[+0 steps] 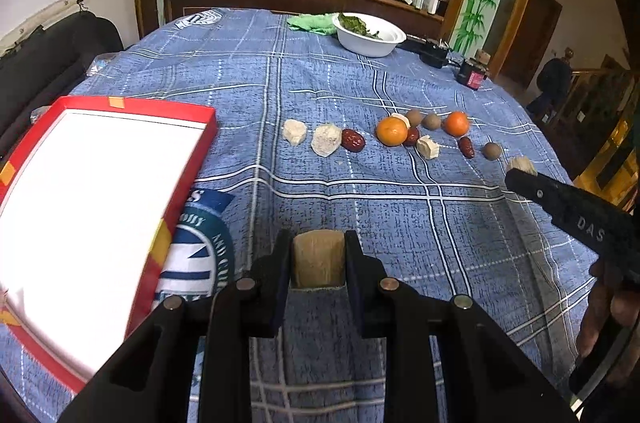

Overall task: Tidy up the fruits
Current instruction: 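Carry both cubes over the red-rimmed white tray and open both grippers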

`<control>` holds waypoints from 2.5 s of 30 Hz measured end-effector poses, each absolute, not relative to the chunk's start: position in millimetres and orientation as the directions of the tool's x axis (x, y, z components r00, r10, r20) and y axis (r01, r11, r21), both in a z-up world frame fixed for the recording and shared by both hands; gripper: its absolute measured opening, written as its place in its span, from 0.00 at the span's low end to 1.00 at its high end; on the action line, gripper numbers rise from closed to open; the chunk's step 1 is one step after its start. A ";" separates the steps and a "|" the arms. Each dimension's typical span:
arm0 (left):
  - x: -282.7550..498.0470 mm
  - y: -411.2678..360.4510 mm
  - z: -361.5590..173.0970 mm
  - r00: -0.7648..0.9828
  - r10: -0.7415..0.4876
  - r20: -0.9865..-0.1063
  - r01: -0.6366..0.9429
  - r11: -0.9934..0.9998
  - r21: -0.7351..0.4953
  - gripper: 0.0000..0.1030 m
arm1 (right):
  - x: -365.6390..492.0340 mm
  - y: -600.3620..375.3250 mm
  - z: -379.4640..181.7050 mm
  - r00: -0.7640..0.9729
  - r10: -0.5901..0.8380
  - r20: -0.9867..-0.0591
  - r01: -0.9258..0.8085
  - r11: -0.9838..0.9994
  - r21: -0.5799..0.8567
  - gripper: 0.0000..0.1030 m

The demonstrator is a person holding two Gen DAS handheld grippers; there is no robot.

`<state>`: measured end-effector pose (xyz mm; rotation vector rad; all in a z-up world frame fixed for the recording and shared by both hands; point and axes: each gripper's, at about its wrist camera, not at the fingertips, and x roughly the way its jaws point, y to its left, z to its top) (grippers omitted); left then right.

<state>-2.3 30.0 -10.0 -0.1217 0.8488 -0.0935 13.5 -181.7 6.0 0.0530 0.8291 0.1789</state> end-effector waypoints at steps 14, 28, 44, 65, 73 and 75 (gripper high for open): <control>-35.6 85.5 5.8 0.689 -0.060 -0.722 -0.091 0.982 -0.168 0.24 | -23.4 -99.9 25.0 0.657 0.301 -0.691 -0.319 0.942 0.106 0.32; -48.3 116.8 8.3 0.702 -0.024 -0.712 -0.175 0.963 -0.205 0.23 | -36.0 -51.3 38.5 0.652 0.378 -0.658 -0.413 0.904 0.110 0.32; -52.1 184.0 4.8 0.693 0.112 -0.712 -0.368 0.905 -0.215 0.23 | -26.8 31.0 35.0 0.580 0.496 -0.646 -0.540 0.828 0.152 0.32; -42.6 219.0 -22.5 0.584 0.194 -0.788 -0.479 0.866 -0.141 0.24 | 6.3 113.6 -6.4 0.441 0.522 -0.730 -0.606 0.773 0.187 0.33; -43.0 223.2 -25.8 0.555 0.209 -0.805 -0.499 0.858 -0.121 0.24 | 10.6 123.7 -17.4 0.409 0.516 -0.753 -0.615 0.765 0.190 0.33; -43.5 223.0 -26.1 0.545 0.218 -0.809 -0.508 0.854 -0.112 0.42 | 11.3 125.6 -19.0 0.395 0.519 -0.758 -0.620 0.759 0.197 0.33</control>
